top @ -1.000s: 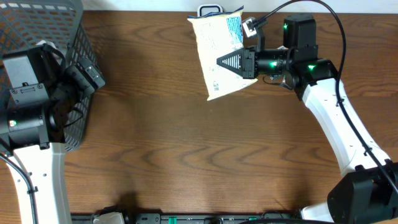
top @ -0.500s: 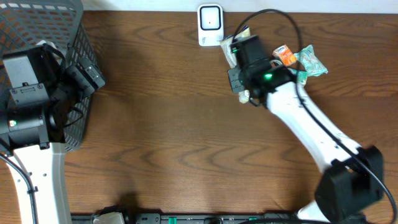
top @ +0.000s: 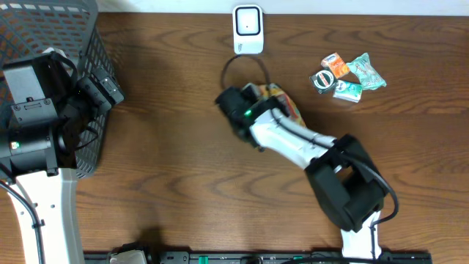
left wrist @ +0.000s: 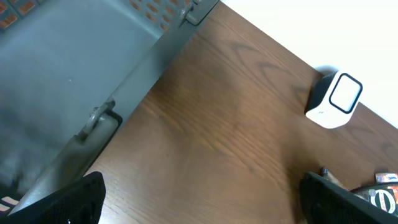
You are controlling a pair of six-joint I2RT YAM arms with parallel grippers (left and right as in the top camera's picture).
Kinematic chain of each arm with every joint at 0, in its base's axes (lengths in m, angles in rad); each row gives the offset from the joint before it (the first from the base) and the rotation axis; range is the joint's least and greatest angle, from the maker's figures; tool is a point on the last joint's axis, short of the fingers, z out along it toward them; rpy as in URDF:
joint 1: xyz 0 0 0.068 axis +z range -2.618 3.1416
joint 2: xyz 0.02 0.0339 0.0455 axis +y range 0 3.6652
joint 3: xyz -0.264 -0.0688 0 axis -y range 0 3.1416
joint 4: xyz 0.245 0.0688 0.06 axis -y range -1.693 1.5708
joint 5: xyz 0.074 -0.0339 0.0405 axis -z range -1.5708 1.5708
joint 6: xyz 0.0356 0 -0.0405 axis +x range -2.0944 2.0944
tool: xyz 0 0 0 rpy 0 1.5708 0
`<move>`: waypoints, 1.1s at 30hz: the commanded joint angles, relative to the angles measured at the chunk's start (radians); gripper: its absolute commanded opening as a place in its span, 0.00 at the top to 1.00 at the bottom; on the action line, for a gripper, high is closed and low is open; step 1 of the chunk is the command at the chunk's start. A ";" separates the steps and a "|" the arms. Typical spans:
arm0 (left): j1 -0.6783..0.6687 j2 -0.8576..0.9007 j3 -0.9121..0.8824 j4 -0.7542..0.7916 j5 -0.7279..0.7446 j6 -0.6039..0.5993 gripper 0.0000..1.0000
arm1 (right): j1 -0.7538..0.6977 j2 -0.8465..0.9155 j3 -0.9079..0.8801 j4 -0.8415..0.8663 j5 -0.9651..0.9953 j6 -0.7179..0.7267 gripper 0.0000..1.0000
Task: Scan the item barcode
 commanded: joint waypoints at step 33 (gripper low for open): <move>0.005 0.000 0.001 -0.003 -0.010 0.013 0.02 | -0.324 0.002 0.102 -0.074 -0.668 0.032 0.99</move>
